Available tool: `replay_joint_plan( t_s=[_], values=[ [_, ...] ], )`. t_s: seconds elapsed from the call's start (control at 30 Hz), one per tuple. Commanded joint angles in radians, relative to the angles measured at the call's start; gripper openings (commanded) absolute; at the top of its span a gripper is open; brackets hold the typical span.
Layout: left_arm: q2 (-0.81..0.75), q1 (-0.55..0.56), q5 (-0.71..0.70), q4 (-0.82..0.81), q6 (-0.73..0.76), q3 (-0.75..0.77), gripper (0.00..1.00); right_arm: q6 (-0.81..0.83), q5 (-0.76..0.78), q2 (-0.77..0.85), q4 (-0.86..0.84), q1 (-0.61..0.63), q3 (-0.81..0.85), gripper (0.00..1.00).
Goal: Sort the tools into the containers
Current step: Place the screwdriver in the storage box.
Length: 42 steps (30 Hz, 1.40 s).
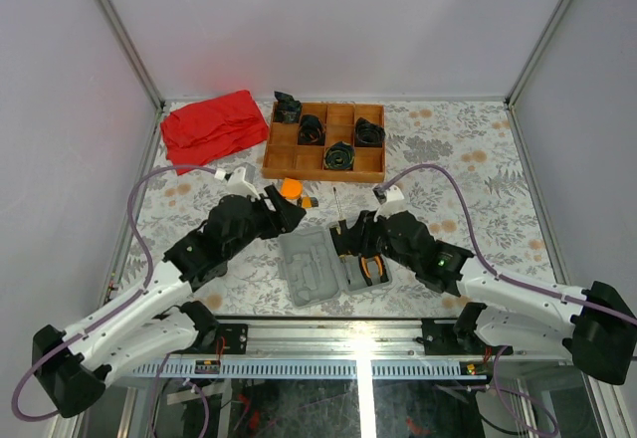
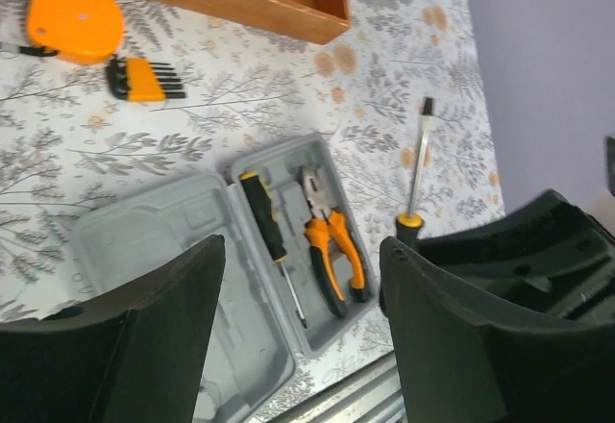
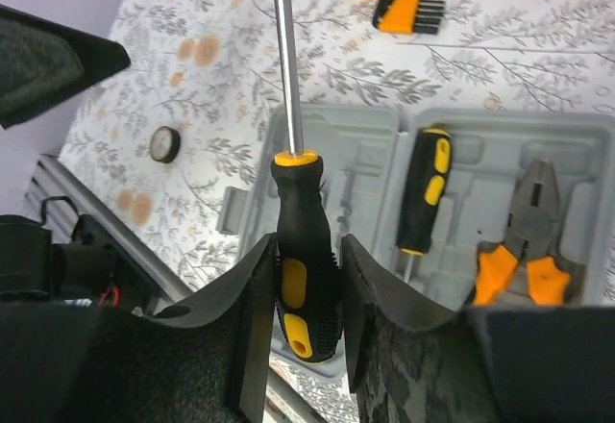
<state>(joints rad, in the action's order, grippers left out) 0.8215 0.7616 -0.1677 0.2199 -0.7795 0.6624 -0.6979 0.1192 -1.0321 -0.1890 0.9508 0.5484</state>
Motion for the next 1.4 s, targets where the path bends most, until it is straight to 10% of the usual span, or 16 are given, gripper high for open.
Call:
replay_joint_plan(
  t_s=[0.0, 1.37],
  values=[
    [0.045, -0.088, 0.089, 0.038, 0.005, 0.024, 0.64, -0.023, 0.080, 0.028, 0.072, 0.001, 0.025, 0.00],
    [0.269, -0.126, 0.089, 0.072, 0.004, -0.083, 0.63, -0.085, 0.098, -0.306, 0.469, -0.001, 0.242, 0.00]
  ],
)
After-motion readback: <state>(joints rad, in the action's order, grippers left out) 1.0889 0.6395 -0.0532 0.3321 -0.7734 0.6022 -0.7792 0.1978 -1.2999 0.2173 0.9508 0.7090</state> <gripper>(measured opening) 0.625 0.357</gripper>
